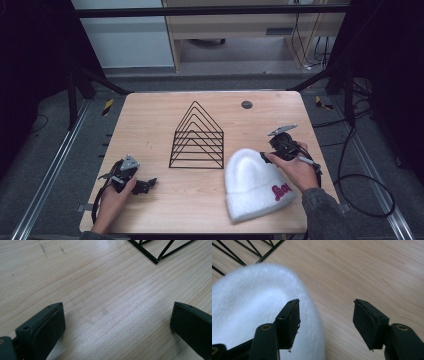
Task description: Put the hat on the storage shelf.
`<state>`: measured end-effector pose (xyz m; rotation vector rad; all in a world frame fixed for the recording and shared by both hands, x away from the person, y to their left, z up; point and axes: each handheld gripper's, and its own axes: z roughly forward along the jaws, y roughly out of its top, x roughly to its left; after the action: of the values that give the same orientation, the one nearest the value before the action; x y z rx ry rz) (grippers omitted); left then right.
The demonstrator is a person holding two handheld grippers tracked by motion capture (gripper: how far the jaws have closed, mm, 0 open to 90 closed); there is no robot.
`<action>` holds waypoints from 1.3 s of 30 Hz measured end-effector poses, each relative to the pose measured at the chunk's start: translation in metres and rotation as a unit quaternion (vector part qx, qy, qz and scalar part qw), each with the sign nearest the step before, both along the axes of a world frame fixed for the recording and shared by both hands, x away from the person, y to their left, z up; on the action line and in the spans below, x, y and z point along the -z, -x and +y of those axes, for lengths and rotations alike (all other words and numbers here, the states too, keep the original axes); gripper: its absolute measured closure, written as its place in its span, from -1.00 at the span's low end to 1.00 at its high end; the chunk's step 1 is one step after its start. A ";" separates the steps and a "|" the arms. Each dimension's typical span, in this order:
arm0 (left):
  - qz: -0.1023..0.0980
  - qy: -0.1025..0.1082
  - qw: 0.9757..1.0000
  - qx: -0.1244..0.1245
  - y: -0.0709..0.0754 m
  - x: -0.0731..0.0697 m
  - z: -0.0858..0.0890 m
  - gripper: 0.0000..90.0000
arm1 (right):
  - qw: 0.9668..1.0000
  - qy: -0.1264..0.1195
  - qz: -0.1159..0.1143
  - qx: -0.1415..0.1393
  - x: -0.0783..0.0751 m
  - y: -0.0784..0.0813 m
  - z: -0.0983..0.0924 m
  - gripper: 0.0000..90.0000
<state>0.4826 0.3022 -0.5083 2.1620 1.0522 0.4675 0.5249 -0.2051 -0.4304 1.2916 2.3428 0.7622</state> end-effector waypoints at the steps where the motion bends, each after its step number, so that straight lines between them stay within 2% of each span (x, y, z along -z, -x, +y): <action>1: 0.000 0.000 1.000 0.000 0.000 0.000 0.000 -1.00 | 1.000 0.000 0.000 0.000 0.000 0.000 0.000 -0.12; 5: 0.000 0.000 1.000 0.000 0.000 0.000 0.000 -1.00 | 1.000 -0.025 0.003 -0.012 -0.003 -0.008 0.008 -0.04; 9: 0.000 0.000 1.000 0.000 0.000 0.000 0.000 -1.00 | 0.999 -0.029 0.006 -0.025 -0.004 -0.010 0.016 -0.02; 12: 0.000 0.000 1.000 0.000 0.000 0.000 0.000 -1.00 | 0.999 -0.029 0.025 -0.034 0.002 -0.012 0.025 -0.04; 18: 0.000 0.000 1.000 0.000 0.000 0.000 0.000 -1.00 | 0.998 -0.012 0.042 -0.037 0.018 -0.020 0.037 -0.17; 21: 0.000 0.000 1.000 0.000 0.000 0.000 0.000 -1.00 | 0.997 -0.012 0.060 -0.039 0.025 -0.025 0.040 -0.17; 25: 0.000 0.000 1.000 0.000 0.000 0.000 0.000 -1.00 | 0.996 -0.014 0.074 -0.043 0.032 -0.030 0.043 -0.14; 26: 0.000 0.000 1.000 0.000 0.000 0.000 0.000 -1.00 | 0.995 -0.010 0.081 -0.051 0.035 -0.032 0.046 -0.02; 33: 0.000 0.000 1.000 0.000 0.000 0.000 0.000 -1.00 | 0.993 -0.009 0.093 -0.078 0.036 -0.032 0.050 0.68; 37: 0.000 0.000 1.000 0.000 0.000 0.000 0.000 -1.00 | 0.993 -0.017 0.085 -0.079 0.030 -0.028 0.048 0.81; 39: 0.000 0.000 1.000 0.000 0.000 0.000 0.000 -1.00 | 0.994 -0.019 0.069 -0.083 0.022 -0.022 0.047 0.83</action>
<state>0.4826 0.3022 -0.5083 2.1622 1.0521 0.4676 0.5469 -0.1582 -0.4521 1.2114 2.5829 0.7948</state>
